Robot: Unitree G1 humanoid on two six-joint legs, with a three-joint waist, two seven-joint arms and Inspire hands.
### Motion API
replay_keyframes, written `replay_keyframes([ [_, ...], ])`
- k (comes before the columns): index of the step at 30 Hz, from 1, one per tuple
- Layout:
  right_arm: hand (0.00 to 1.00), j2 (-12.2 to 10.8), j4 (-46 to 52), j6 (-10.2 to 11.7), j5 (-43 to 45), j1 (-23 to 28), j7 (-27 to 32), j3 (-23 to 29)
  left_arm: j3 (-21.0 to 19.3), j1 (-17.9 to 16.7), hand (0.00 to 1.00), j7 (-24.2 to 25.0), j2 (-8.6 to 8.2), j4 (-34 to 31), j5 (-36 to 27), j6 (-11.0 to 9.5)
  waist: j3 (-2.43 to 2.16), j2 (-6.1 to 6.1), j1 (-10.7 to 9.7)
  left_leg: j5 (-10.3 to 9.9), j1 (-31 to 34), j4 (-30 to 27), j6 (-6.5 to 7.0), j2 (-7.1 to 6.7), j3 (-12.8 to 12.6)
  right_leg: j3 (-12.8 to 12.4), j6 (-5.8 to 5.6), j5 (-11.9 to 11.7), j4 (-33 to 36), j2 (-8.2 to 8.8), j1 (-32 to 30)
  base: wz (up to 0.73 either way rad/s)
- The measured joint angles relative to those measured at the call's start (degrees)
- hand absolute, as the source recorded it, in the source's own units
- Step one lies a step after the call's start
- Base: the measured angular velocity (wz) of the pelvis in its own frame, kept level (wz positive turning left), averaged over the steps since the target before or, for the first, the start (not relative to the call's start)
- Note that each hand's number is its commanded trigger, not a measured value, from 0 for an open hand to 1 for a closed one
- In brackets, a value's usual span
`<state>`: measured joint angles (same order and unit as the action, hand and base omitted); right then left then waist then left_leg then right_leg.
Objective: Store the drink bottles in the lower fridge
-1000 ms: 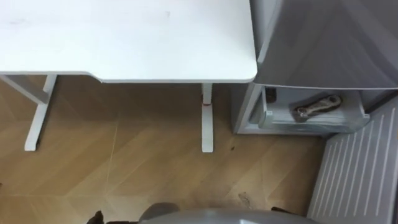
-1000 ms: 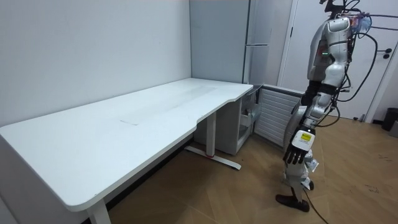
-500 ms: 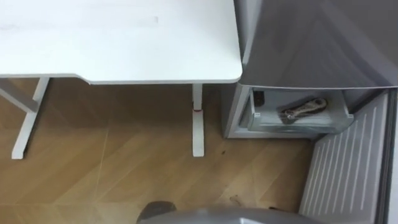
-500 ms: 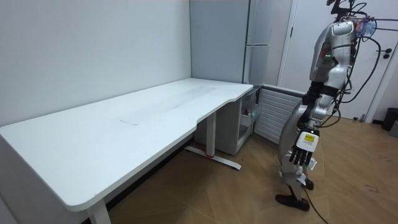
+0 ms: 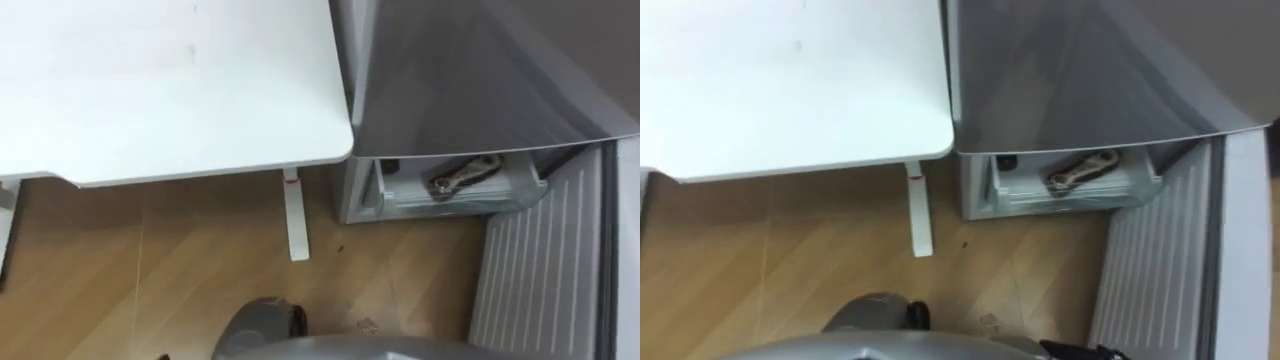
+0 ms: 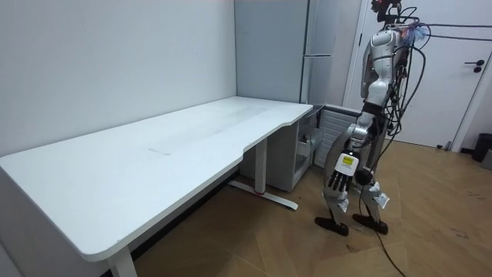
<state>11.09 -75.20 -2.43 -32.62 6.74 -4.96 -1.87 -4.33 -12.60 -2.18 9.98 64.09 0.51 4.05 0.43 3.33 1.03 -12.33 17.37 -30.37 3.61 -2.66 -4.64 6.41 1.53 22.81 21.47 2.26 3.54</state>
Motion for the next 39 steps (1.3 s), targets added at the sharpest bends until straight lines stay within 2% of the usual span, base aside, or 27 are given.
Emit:
replay_keyframes([
  [2,0.00,0.0,0.7,0.5,-0.4,0.0,0.4,0.9,0.0,0.9,0.00,0.0,0.10,-0.2,-0.4,-1.4,0.11,-0.08,-0.4,-1.1,-0.2,-0.7,0.13,-0.05,-0.1,-0.1,-0.07,0.0,-0.6,0.18,0.7,-0.09],
  [3,0.00,0.0,1.4,0.5,-0.4,0.0,0.5,0.9,0.0,1.2,0.00,0.0,0.15,-0.2,-0.6,-1.8,0.02,-0.43,-0.4,-1.4,-0.1,-0.9,0.12,-0.01,-0.1,0.1,-0.07,0.0,-0.7,0.19,0.7,-0.17],
  [4,0.00,0.0,2.2,0.5,-0.3,-0.4,0.7,0.8,-0.1,1.7,0.00,-0.1,0.15,-0.2,-1.0,-2.1,0.32,-0.45,-0.1,-2.1,-0.1,-1.1,0.22,0.06,-1.4,0.4,-0.12,-0.1,-0.4,0.24,0.5,-0.25],
  [6,0.00,0.0,2.2,0.4,-0.9,-1.3,1.1,0.8,0.0,2.6,0.00,-0.1,0.13,0.0,-1.4,-2.4,0.31,-0.94,0.6,-2.9,-0.2,-0.7,0.46,0.60,-2.7,1.2,-0.55,0.2,2.8,0.71,-1.3,-0.26],
  [7,0.00,0.0,2.3,0.4,-1.4,-1.8,1.3,0.9,0.0,3.2,0.00,-0.1,0.14,0.1,-2.2,-2.7,0.35,-1.24,1.0,-3.1,-0.4,-0.2,0.72,0.98,-3.1,2.0,-1.11,0.0,6.2,1.25,-2.9,-0.15],
  [8,0.00,0.1,2.3,0.4,-2.1,-2.5,1.5,0.9,0.0,3.4,0.00,-0.1,0.14,0.0,-2.2,-3.3,0.46,-1.54,1.0,-3.3,-0.8,0.1,1.04,0.99,-3.1,2.4,-2.27,-0.7,8.9,1.68,-4.3,-0.13],
  [9,0.00,0.2,2.4,0.4,-3.2,-3.2,1.9,1.0,0.0,3.6,0.00,-0.1,0.15,0.1,-2.2,-3.9,0.36,-1.93,1.0,-3.5,-1.3,0.6,1.34,0.93,-3.0,2.8,-3.27,-1.4,12.1,1.80,-5.7,-0.07],
  [10,0.00,0.2,2.4,0.4,-3.6,-3.7,2.1,1.1,0.1,3.7,0.00,-0.1,0.16,0.1,-2.2,-4.1,0.31,-2.19,1.0,-3.6,-1.4,0.7,1.44,0.93,-2.9,2.9,-3.52,-2.1,13.8,1.91,-6.6,-0.08],
  [11,0.00,0.2,2.3,0.4,-5.4,-4.9,2.3,1.1,0.1,3.9,0.00,-0.1,0.21,0.1,-2.3,-4.7,0.24,-3.09,1.1,-3.5,-2.1,1.3,1.65,1.02,-2.2,2.8,-3.76,-3.9,18.3,2.13,-9.0,-0.04],
  [12,0.00,0.1,2.3,0.4,-6.5,-5.0,2.3,1.1,0.0,3.9,0.00,-0.2,0.23,0.1,-2.4,-5.0,0.33,-3.57,1.0,-3.4,-2.2,1.8,1.78,1.11,-1.8,2.5,-3.81,-3.8,19.7,2.11,-10.3,0.00],
  [13,0.00,0.1,2.9,0.4,-9.2,-5.4,2.1,1.1,0.0,4.4,0.00,-0.2,0.25,0.1,-3.0,-5.7,-0.07,-4.09,1.1,-2.9,-2.3,2.8,1.91,1.34,-1.3,1.5,-3.56,-2.5,18.9,1.67,-13.1,0.19],
  [14,0.00,0.2,3.3,0.4,-11.8,-6.3,1.9,1.1,0.1,5.0,0.00,-0.1,0.30,0.2,-4.2,-6.5,0.35,-4.32,1.1,-2.5,-1.8,3.0,2.05,1.39,-0.8,1.5,-3.37,-2.3,16.8,1.81,-16.7,0.27],
  [15,0.00,0.1,3.4,0.4,-13.3,-6.9,1.7,1.2,0.2,5.5,0.00,0.0,0.36,0.6,-5.2,-6.8,0.58,-4.31,0.8,-2.3,-1.6,2.8,2.16,1.38,-0.7,1.2,-3.26,-2.5,14.6,1.94,-18.3,0.34],
  [16,0.00,-0.1,3.1,0.4,-16.9,-7.8,1.7,1.9,0.2,5.8,0.00,0.1,0.48,0.9,-7.4,-7.1,0.43,-3.77,1.0,-2.3,-0.7,2.5,2.15,0.94,-0.6,0.5,-3.03,-4.7,9.2,2.38,-21.0,0.37],
  [17,0.00,-0.4,2.5,0.5,-20.0,-9.2,1.7,3.2,0.3,6.4,0.00,0.1,0.51,1.6,-8.9,-7.2,0.44,-3.13,0.8,-2.6,0.5,1.4,1.97,0.51,0.0,0.2,-2.94,-11.4,7.7,2.73,-23.3,0.36],
  [18,0.00,-0.4,2.0,0.7,-21.9,-9.8,1.7,3.7,0.4,6.9,0.00,0.1,0.37,2.3,-9.3,-7.2,0.23,-3.40,1.0,-2.9,1.3,0.7,1.75,0.68,0.4,0.6,-2.42,-11.7,7.8,2.76,-23.6,0.24],
  [19,0.00,-0.4,1.4,0.8,-25.4,-12.2,1.8,4.4,1.2,7.8,0.00,0.3,0.36,3.0,-10.0,-7.2,0.24,-3.82,1.9,-3.1,3.4,-0.1,1.38,1.15,0.8,2.2,-1.79,-12.0,7.1,2.54,-24.7,0.15],
  [20,0.00,-0.5,1.0,1.3,-28.0,-14.8,1.6,4.8,1.2,9.4,0.00,0.4,0.35,4.2,-10.0,-7.3,0.65,-3.93,2.5,-2.8,5.3,-0.5,1.07,1.05,1.1,2.7,-1.49,-12.2,7.2,2.27,-26.5,0.12],
  [23,0.00,-0.3,-0.8,1.7,-34.2,-20.7,1.0,5.6,2.8,10.8,0.00,0.1,0.30,4.6,-11.2,-7.3,0.98,-4.51,3.1,-1.9,10.0,-1.3,0.89,1.08,2.5,4.4,-0.99,-12.6,7.5,2.65,-30.3,0.26],
  [27,0.00,0.2,-1.0,1.8,-39.4,-25.2,0.4,6.0,3.8,12.0,0.00,0.0,0.13,4.9,-14.3,-7.2,1.29,-4.27,5.1,-0.8,14.6,-1.4,0.62,0.57,3.5,5.2,-0.66,-12.7,8.5,3.31,-35.0,0.17],
  [29,0.00,1.2,-1.1,1.8,-43.6,-27.4,0.2,6.1,5.4,13.0,0.00,-0.6,0.14,5.0,-16.6,-7.3,1.61,-4.26,5.9,0.0,18.2,-1.4,0.53,-0.17,4.2,5.8,-0.51,-12.6,9.6,3.88,-38.7,0.26],
  [32,0.00,2.8,-0.8,1.8,-45.4,-29.3,0.1,6.0,7.1,13.1,0.00,-1.7,0.27,4.8,-16.6,-7.8,1.89,-4.11,6.8,0.8,23.3,-2.1,0.30,-0.78,5.2,7.2,-0.08,-12.5,11.4,4.86,-43.4,0.23],
  [36,0.00,5.7,-0.8,1.6,-46.0,-31.5,1.1,6.0,9.2,13.4,0.00,-3.7,1.21,4.4,-16.7,-7.8,2.14,-3.85,7.3,0.4,32.0,-7.2,0.50,-1.04,4.7,8.1,0.36,-10.8,17.5,6.57,-51.5,0.32],
  [39,0.00,8.3,-0.8,1.0,-47.6,-34.2,3.3,5.9,11.5,13.5,0.00,-5.6,2.54,2.9,-16.5,-7.4,2.38,-3.47,7.2,-1.0,38.7,-12.4,1.38,-1.16,2.8,8.0,0.57,-8.4,24.6,8.65,-58.6,0.27],
])
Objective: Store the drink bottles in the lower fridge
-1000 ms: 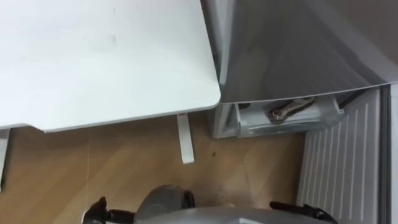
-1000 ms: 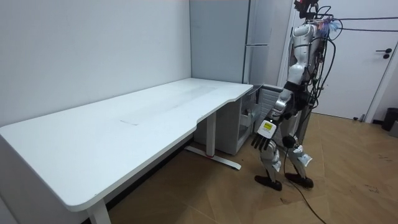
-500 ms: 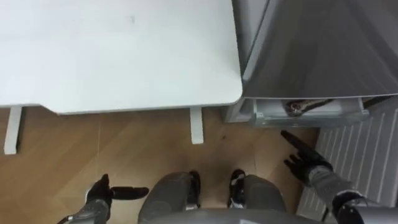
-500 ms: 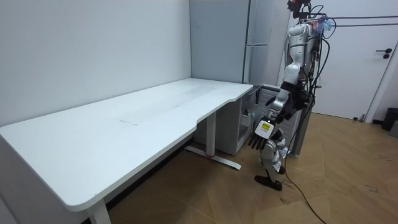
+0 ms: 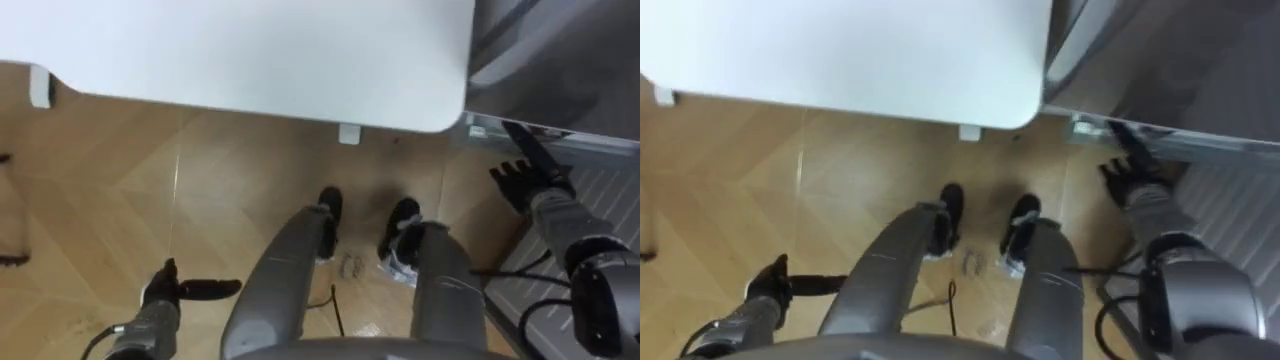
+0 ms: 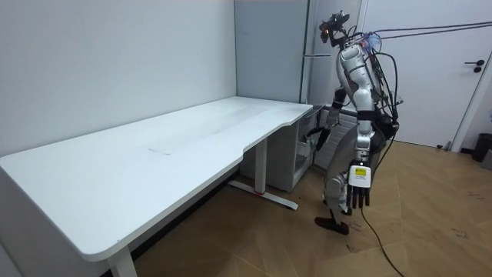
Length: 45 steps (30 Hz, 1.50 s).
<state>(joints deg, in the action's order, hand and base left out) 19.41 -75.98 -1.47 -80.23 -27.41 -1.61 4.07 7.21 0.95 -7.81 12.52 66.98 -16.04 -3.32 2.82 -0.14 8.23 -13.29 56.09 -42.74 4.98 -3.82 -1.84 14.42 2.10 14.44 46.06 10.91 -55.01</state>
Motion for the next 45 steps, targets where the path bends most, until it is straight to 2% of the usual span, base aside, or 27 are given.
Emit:
replay_keyframes([
  [3,0.00,1.2,0.0,-0.5,-0.4,-2.5,1.5,-0.4,1.3,0.0,0.00,-1.9,0.71,-0.2,-0.2,-0.3,0.34,0.52,0.4,-2.5,5.9,-7.2,0.08,-0.22,-1.1,-1.2,0.24,2.8,7.2,1.57,-6.1,0.03],
  [4,0.00,1.9,0.0,-0.5,-1.0,-3.4,1.6,-0.5,2.3,0.0,0.00,-2.3,0.88,-0.5,-0.2,-0.3,0.47,0.74,0.3,-2.8,7.8,-9.3,0.13,-1.14,-1.3,-1.8,0.07,4.2,10.3,3.02,-8.5,0.21],
  [6,0.00,3.4,0.0,-0.8,-2.4,-4.7,2.1,-0.6,3.6,0.0,0.00,-3.0,1.46,-2.0,-0.2,-0.3,0.38,0.98,0.1,-2.9,11.0,-12.0,0.26,-1.91,-1.5,-2.4,0.06,5.1,13.7,4.33,-11.9,0.23],
  [8,0.00,3.9,0.5,-1.9,-4.9,-5.3,2.1,-2.3,4.6,-0.1,0.00,-3.4,3.39,-3.3,-0.3,-0.3,0.23,1.97,-0.1,-3.8,14.3,-16.2,0.85,-1.80,-1.8,-2.6,0.40,5.9,17.7,5.13,-14.9,0.04],
  [12,0.00,5.6,0.5,-2.1,-7.1,-6.5,2.4,-4.7,5.9,-0.3,0.00,-3.5,3.95,-5.9,-0.2,-0.2,0.19,2.02,0.3,-4.4,17.4,-20.8,1.17,-2.27,-2.3,-3.0,0.02,7.8,22.5,7.01,-18.2,-0.04],
  [14,0.00,7.3,0.5,-2.1,-8.2,-7.0,3.4,-4.8,6.7,-0.6,0.00,-3.5,3.96,-8.2,-0.2,0.0,0.19,2.01,1.6,-4.4,18.8,-21.9,1.16,-3.77,-2.3,-3.7,-0.31,9.5,24.6,8.24,-20.1,-0.05],
  [18,0.00,9.8,2.6,-0.9,-10.2,-7.5,6.5,-4.7,6.7,-2.8,0.00,-4.1,4.13,-12.1,-0.3,0.2,0.25,1.54,4.1,-4.5,20.9,-22.1,0.92,-4.85,-1.8,-3.3,-1.04,12.4,25.6,9.49,-22.3,-0.09],
  [19,0.00,10.8,3.1,-0.3,-10.9,-7.6,6.9,-4.9,7.2,-3.3,0.00,-4.1,4.13,-12.5,-0.3,0.5,0.28,1.09,4.8,-4.2,21.5,-22.0,0.51,-5.48,-1.3,-3.1,-1.19,12.6,25.8,9.98,-22.8,0.09],
  [20,0.00,11.7,3.1,0.5,-11.7,-8.2,7.3,-5.2,7.4,-3.6,0.00,-4.1,4.16,-12.7,-0.7,0.7,0.53,0.60,5.1,-4.2,22.0,-21.8,-0.40,-5.98,-1.1,-3.1,-1.20,12.6,25.9,10.23,-23.2,0.14],
  [21,0.00,12.0,3.1,0.7,-11.8,-8.6,7.7,-5.2,7.5,-3.9,0.00,-4.1,4.27,-13.1,-0.8,0.9,0.61,0.31,5.1,-4.2,22.3,-21.7,-1.13,-5.95,-1.0,-3.1,-1.21,12.6,25.8,10.30,-23.3,0.30],
  [22,0.00,12.3,3.1,1.3,-11.8,-8.9,8.3,-5.2,7.5,-4.2,0.00,-4.1,4.40,-13.5,-0.8,0.9,0.57,0.16,5.1,-3.9,22.7,-21.1,-3.04,-5.92,-1.1,-3.2,-1.22,12.6,25.6,10.53,-23.8,0.37],
  [23,0.00,12.5,3.1,1.6,-11.8,-9.7,9.1,-5.3,7.5,-5.0,0.00,-4.1,4.57,-14.5,-0.8,0.9,0.80,0.62,4.7,-3.7,23.1,-21.8,-5.37,-5.59,-1.5,-2.4,-1.26,12.6,24.9,11.94,-24.1,0.29],
  [24,0.00,12.5,3.1,1.6,-11.8,-10.1,9.6,-5.4,7.5,-5.9,0.00,-4.1,4.71,-15.3,-0.8,0.9,0.61,0.31,4.7,-5.0,23.0,-24.6,-6.12,-4.97,-1.3,-1.5,-1.26,12.6,25.1,12.93,-24.1,-0.23],
  [25,0.00,12.4,3.4,1.0,-11.7,-11.3,10.7,-6.7,7.5,-8.9,0.00,-4.0,4.91,-16.3,-0.8,0.8,0.52,0.29,5.3,-9.0,20.4,-30.5,-5.85,-3.12,-0.5,0.5,-1.27,12.6,26.5,15.03,-24.0,-0.61],
  [26,0.00,12.5,5.1,0.6,-11.7,-12.1,11.5,-8.0,7.6,-10.9,0.00,-3.7,4.97,-16.4,-0.9,0.9,0.50,-0.24,5.3,-13.2,19.8,-32.9,-1.54,-1.86,-1.2,1.8,-1.42,12.7,29.0,17.30,-24.6,-0.66],
  [27,0.00,12.5,6.4,0.7,-11.7,-11.9,11.5,-8.7,7.6,-11.2,0.00,-3.8,5.08,-16.3,-0.8,1.1,0.62,-0.19,5.3,-13.3,20.1,-33.4,-1.27,-2.02,-1.1,1.4,-1.41,12.7,30.4,17.45,-25.3,-0.29],
  [28,0.00,12.5,8.4,0.8,-11.7,-11.9,12.7,-10.2,7.6,-11.5,0.00,-4.0,5.59,-16.6,-0.3,1.4,0.67,-0.07,4.7,-13.4,20.7,-33.5,-1.27,-2.55,-0.5,-2.4,-2.19,14.1,34.0,15.97,-24.8,0.09],
  [29,0.00,12.5,9.8,0.8,-11.7,-11.9,14.2,-10.7,7.8,-11.6,0.00,-4.0,6.48,-17.4,0.2,1.3,0.65,0.49,4.3,-13.2,21.2,-32.8,-2.32,-2.85,-0.1,-5.1,-3.20,15.8,35.6,14.35,-21.6,0.15],
  [30,0.00,12.5,10.5,0.8,-11.7,-12.0,15.1,-10.7,7.8,-11.7,0.00,-4.0,6.78,-17.8,0.5,1.3,0.79,0.70,4.6,-12.7,21.3,-32.7,-3.16,-2.59,0.1,-4.5,-2.20,16.6,35.6,14.23,-21.3,0.09],
  [31,0.00,12.3,12.0,1.0,-11.7,-12.0,16.5,-11.1,7.7,-12.1,0.00,-4.0,7.33,-18.1,0.5,1.4,0.73,0.59,4.9,-11.8,21.5,-32.6,-4.68,-2.17,1.0,-3.0,-1.67,17.2,35.5,14.24,-20.7,0.00],
  [32,0.00,12.1,13.2,0.9,-11.7,-12.0,17.6,-12.2,7.6,-12.5,0.00,-3.9,8.03,-18.2,0.5,1.3,0.76,0.71,4.6,-10.8,21.4,-32.3,-5.68,-1.12,1.0,-1.1,-0.62,17.1,35.5,15.13,-19.8,0.00],
  [33,0.00,12.0,13.8,0.9,-11.7,-12.0,18.1,-12.5,7.6,-12.8,0.00,-3.8,8.38,-18.2,0.5,1.3,0.78,0.79,4.6,-10.0,21.3,-32.1,-5.81,-0.71,1.0,-0.2,0.29,16.8,35.5,15.54,-19.4,0.14],
  [34,0.00,12.0,15.0,0.9,-11.5,-12.0,18.9,-12.9,7.6,-13.4,0.00,-3.8,8.77,-18.5,0.5,1.1,0.76,1.00,4.4,-9.1,21.2,-31.8,-6.01,-0.16,1.1,1.3,1.94,16.3,35.6,16.30,-18.7,0.15],
  [36,0.00,11.5,16.9,1.0,-11.4,-12.0,20.5,-14.0,7.8,-14.5,0.00,-3.7,8.85,-19.1,0.5,0.6,0.79,1.04,4.3,-9.0,20.9,-31.5,-6.48,0.79,1.8,3.1,3.36,16.5,35.5,16.19,-17.8,0.15],
  [38,0.00,10.2,19.0,0.9,-11.2,-12.0,22.7,-14.9,7.6,-16.6,0.00,-3.6,8.85,-19.9,0.4,0.3,0.73,1.29,3.1,-9.0,20.2,-31.1,-7.11,1.54,2.2,4.5,5.14,17.0,35.5,16.08,-16.4,0.13],
  [41,0.00,10.1,21.1,0.9,-10.5,-12.0,24.5,-16.3,7.5,-17.9,0.00,-3.0,8.86,-21.5,0.0,0.1,0.71,1.25,2.7,-9.0,20.0,-30.8,-7.44,2.05,2.2,5.3,5.80,17.4,35.4,16.09,-16.1,0.03],
  [45,0.00,10.2,22.7,0.9,-9.8,-12.1,27.0,-16.4,7.3,-18.0,0.00,-2.7,8.87,-21.3,-0.1,-0.3,0.71,1.26,2.7,-9.0,19.8,-30.7,-7.43,2.20,2.2,5.4,5.66,17.4,35.2,15.94,-15.8,-0.01],
])
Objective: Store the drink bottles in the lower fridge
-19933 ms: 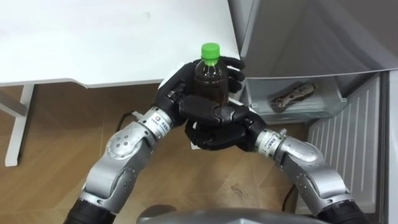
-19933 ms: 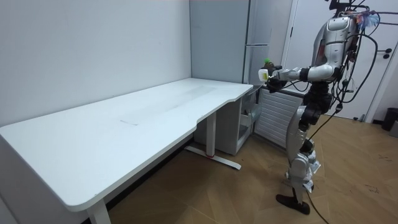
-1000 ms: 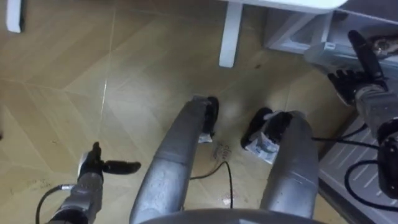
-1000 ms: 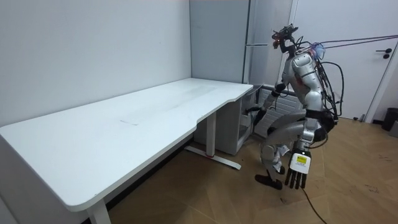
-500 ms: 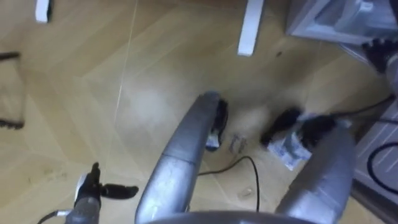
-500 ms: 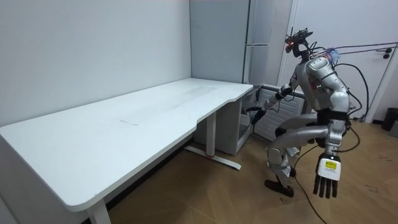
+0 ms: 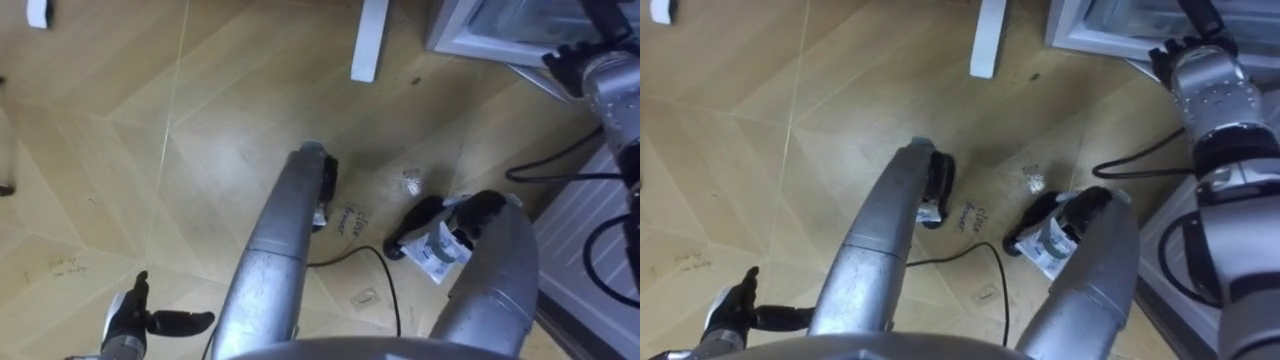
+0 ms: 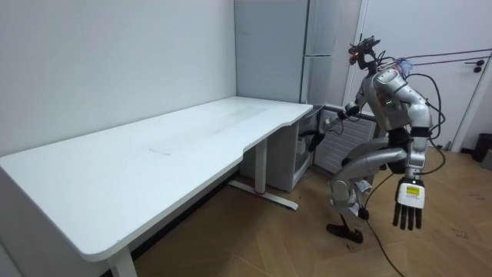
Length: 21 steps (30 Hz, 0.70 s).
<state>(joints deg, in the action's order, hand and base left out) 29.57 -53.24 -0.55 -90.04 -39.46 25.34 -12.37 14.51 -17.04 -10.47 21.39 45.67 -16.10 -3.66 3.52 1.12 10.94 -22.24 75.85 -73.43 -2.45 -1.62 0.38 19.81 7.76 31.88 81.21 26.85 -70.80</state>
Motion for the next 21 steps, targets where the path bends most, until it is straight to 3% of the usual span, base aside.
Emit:
replay_keyframes([
  [5,0.00,-0.1,3.3,0.0,0.0,0.0,5.4,0.2,-0.5,-0.3,0.00,0.2,0.18,0.0,0.0,-1.0,-0.07,-0.11,0.0,0.0,-0.7,0.9,0.08,0.08,0.0,0.3,-0.65,-0.4,-1.2,-0.46,0.8,-0.02],
  [11,0.00,-0.6,7.6,0.0,0.0,0.0,10.4,0.1,-0.9,-0.4,0.00,0.4,0.36,-0.1,0.0,-1.0,-0.13,-0.21,-0.9,0.1,-0.8,1.4,0.13,0.27,-0.1,0.4,-0.59,-0.4,-1.5,-0.54,0.8,0.00],
  [21,0.00,-1.2,9.7,0.0,2.0,-1.9,18.8,-0.6,-1.3,-0.6,0.00,-0.1,0.37,0.0,0.0,-1.2,-0.14,-0.18,-0.6,0.2,-1.6,1.4,-0.05,0.85,0.0,0.5,-0.51,-0.4,-1.8,-1.23,1.8,0.00],
])
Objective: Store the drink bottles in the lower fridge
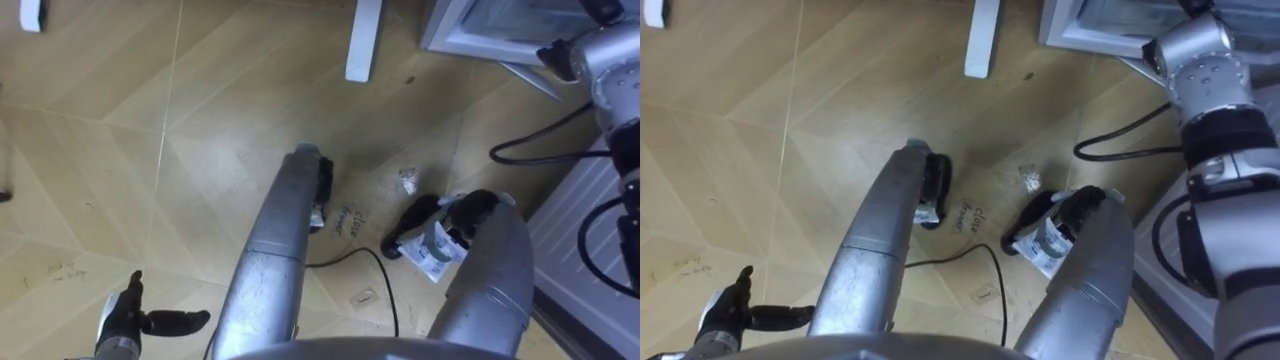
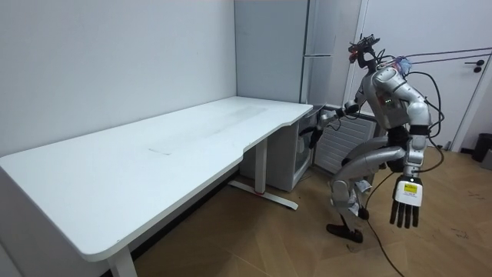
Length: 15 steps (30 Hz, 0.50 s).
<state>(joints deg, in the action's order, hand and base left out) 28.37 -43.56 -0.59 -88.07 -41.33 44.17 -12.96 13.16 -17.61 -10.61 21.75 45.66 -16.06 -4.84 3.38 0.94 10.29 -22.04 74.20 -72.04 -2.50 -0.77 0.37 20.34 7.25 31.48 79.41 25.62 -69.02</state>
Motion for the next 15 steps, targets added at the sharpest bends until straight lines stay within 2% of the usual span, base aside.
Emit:
replay_keyframes([
  [4,0.00,0.0,0.0,-0.2,1.6,-0.4,2.0,-0.2,0.2,-0.2,0.00,-0.2,0.01,0.0,0.0,-0.6,-0.07,0.12,-0.1,0.8,-1.3,1.8,0.22,-0.26,0.3,1.0,-0.79,-0.1,-1.7,-0.06,2.0,0.07],
  [8,0.00,0.0,0.2,-0.2,6.7,-1.7,3.2,-0.9,0.4,-0.5,0.00,-0.4,0.11,0.0,-0.1,-0.7,-0.14,0.24,-0.3,1.9,-3.0,4.1,0.30,-0.92,0.7,1.8,-1.66,-0.6,-3.8,0.14,4.0,0.11],
  [11,0.00,0.0,0.2,-1.0,11.7,-2.6,4.3,-3.9,0.7,-0.9,0.00,-0.5,0.15,0.0,0.0,-0.8,-0.21,0.36,-0.4,2.5,-3.8,5.5,0.46,-1.01,0.9,2.6,-1.48,-1.5,-5.2,0.05,5.2,0.03],
  [15,0.00,0.0,0.2,-1.0,12.0,-2.6,5.0,-4.9,1.0,-1.1,0.00,-0.5,0.44,0.0,-0.1,-0.9,-0.22,0.35,-0.3,2.8,-4.3,6.1,0.63,-1.08,1.6,3.7,-1.79,-2.0,-6.4,-0.10,6.6,0.04],
])
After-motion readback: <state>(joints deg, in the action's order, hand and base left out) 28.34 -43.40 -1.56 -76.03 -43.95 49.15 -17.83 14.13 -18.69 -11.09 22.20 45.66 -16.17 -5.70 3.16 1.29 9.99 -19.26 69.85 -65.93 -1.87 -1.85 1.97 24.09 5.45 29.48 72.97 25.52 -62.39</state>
